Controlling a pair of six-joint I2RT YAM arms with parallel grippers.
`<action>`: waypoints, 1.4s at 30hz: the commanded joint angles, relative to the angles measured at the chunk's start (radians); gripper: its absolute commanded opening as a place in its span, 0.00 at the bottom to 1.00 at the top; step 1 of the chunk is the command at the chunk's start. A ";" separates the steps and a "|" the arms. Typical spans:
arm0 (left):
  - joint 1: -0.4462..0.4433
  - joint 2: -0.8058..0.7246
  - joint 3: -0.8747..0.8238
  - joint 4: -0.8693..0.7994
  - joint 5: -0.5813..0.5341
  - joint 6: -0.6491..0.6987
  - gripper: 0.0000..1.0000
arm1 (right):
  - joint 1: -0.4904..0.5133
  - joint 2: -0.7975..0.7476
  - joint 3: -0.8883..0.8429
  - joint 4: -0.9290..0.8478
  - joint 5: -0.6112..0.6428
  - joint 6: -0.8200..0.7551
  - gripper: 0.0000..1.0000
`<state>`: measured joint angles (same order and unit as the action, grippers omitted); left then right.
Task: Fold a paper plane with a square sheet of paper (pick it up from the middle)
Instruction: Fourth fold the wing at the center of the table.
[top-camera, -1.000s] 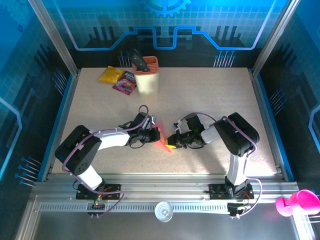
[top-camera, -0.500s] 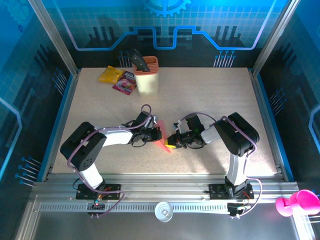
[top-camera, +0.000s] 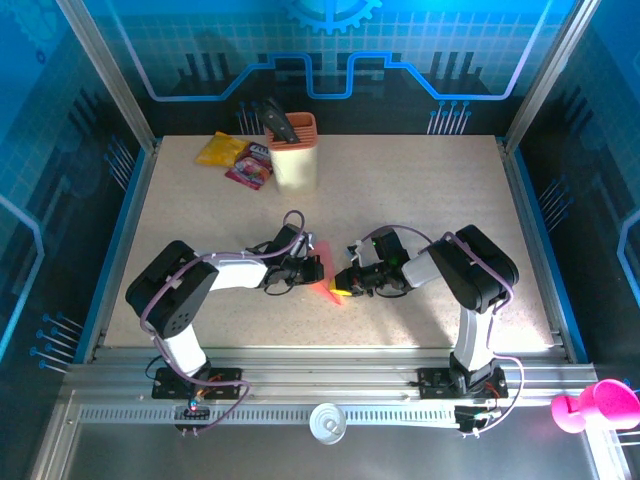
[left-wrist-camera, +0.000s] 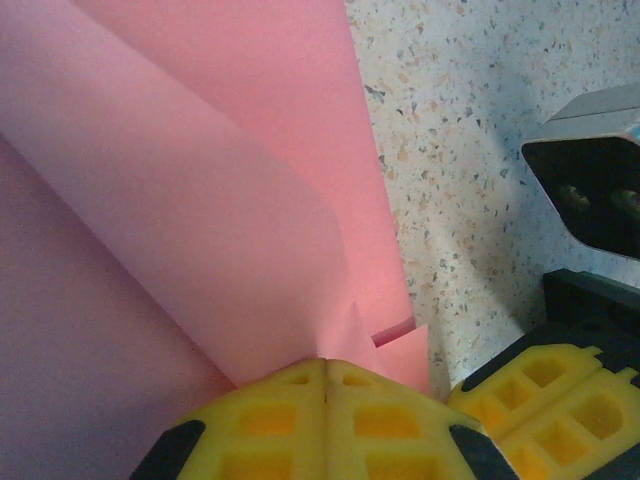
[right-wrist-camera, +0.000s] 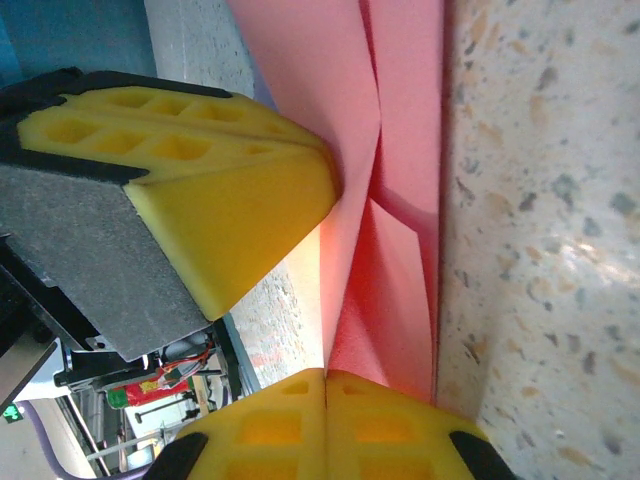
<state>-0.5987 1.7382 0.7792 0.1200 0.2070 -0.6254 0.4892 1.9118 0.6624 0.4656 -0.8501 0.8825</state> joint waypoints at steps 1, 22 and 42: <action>-0.004 -0.003 0.020 0.022 -0.004 0.014 0.00 | -0.026 0.084 -0.053 -0.152 0.079 0.032 0.00; -0.005 0.057 0.043 0.024 -0.005 0.029 0.00 | -0.028 0.052 -0.049 -0.136 0.058 0.043 0.01; -0.004 0.070 0.025 0.022 -0.010 0.033 0.00 | 0.039 -0.379 0.143 -0.665 0.373 -0.227 0.02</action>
<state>-0.5987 1.7870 0.8120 0.1642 0.2066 -0.6205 0.4725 1.5208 0.7692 -0.1162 -0.5446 0.6983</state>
